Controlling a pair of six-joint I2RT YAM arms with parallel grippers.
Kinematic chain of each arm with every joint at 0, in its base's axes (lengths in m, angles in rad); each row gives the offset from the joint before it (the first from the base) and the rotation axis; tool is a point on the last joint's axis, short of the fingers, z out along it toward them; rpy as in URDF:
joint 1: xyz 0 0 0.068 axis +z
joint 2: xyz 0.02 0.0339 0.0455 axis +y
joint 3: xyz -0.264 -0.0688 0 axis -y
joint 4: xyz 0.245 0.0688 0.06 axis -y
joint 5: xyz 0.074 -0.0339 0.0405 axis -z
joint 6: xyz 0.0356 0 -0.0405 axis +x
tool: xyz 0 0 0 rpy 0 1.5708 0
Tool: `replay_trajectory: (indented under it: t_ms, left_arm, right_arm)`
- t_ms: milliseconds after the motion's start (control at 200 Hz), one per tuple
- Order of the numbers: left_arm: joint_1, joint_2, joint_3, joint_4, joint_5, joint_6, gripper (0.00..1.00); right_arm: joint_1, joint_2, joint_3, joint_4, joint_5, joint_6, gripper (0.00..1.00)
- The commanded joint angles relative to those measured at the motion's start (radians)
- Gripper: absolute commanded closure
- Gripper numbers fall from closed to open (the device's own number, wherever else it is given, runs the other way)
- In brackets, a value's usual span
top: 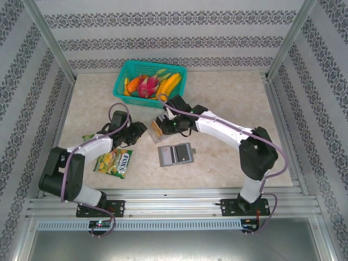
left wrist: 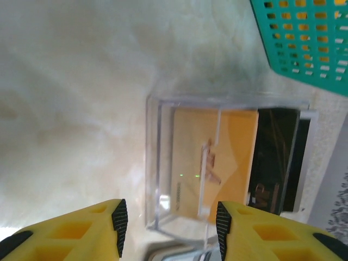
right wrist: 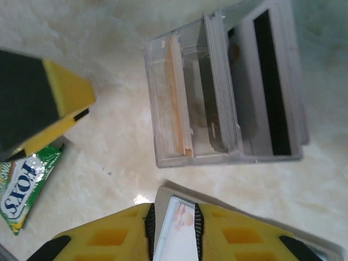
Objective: Put the credit cards into the card holder
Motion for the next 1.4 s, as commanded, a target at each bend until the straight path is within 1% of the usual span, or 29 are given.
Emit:
replay_trajectory:
  t_ms: [0,60,125,230,300,450,515,615,669,749,779,884,929,964,1134,1204,1264,1304,1399]
  left_arm:
    - [0.039,0.089,0.053,0.116,0.113,-0.043,0.51]
    - [0.051,0.133,0.085,0.128,0.136,-0.041,0.52]
    - [0.056,0.166,0.118,0.114,0.134,-0.030,0.52]
    - [0.065,0.213,0.155,0.080,0.131,-0.020,0.53]
    - [0.068,0.237,0.164,0.085,0.143,-0.018,0.54]
    - [0.073,0.271,0.171,0.124,0.178,-0.022,0.54]
    - [0.072,0.281,0.181,0.111,0.182,-0.013,0.54]
    - [0.072,0.297,0.196,0.094,0.194,-0.001,0.56]
    - [0.072,0.302,0.192,0.095,0.198,0.000,0.56]
    - [0.074,0.305,0.187,0.089,0.196,-0.001,0.57]
    - [0.073,0.304,0.184,0.096,0.196,0.000,0.58]
    - [0.073,0.289,0.161,0.147,0.211,-0.013,0.57]
    - [0.073,0.274,0.151,0.163,0.209,-0.012,0.57]
    - [0.073,0.261,0.148,0.165,0.208,-0.009,0.56]
    - [0.071,0.235,0.139,0.176,0.225,0.010,0.56]
    - [0.071,0.236,0.128,0.187,0.225,0.005,0.54]
    - [0.070,0.244,0.132,0.182,0.234,0.012,0.54]
    - [0.069,0.246,0.132,0.185,0.237,0.010,0.55]
    - [0.068,0.248,0.129,0.193,0.236,0.011,0.59]
  right_arm:
    - [0.014,0.069,0.097,-0.089,0.081,-0.033,0.73]
    - [0.014,0.108,0.148,-0.103,0.079,-0.036,0.73]
    - [0.019,0.151,0.205,-0.123,0.082,-0.038,0.74]
    - [0.036,0.204,0.277,-0.155,0.119,-0.052,0.74]
    - [0.047,0.235,0.323,-0.180,0.145,-0.063,0.74]
    - [0.062,0.282,0.379,-0.203,0.171,-0.088,0.71]
    - [0.068,0.300,0.404,-0.218,0.188,-0.096,0.68]
    - [0.075,0.317,0.421,-0.227,0.215,-0.113,0.65]
    - [0.078,0.326,0.427,-0.228,0.227,-0.119,0.61]
    - [0.081,0.339,0.434,-0.233,0.239,-0.127,0.60]
    - [0.080,0.343,0.436,-0.234,0.245,-0.127,0.58]
    - [0.081,0.356,0.441,-0.237,0.246,-0.145,0.57]
    - [0.083,0.360,0.445,-0.239,0.251,-0.149,0.58]
    - [0.083,0.361,0.448,-0.243,0.253,-0.153,0.60]
    - [0.092,0.368,0.466,-0.255,0.293,-0.165,0.59]
    - [0.101,0.361,0.471,-0.257,0.320,-0.172,0.55]
    - [0.107,0.350,0.472,-0.258,0.348,-0.182,0.54]
    - [0.111,0.343,0.471,-0.256,0.369,-0.187,0.50]
    - [0.112,0.336,0.474,-0.256,0.377,-0.211,0.50]
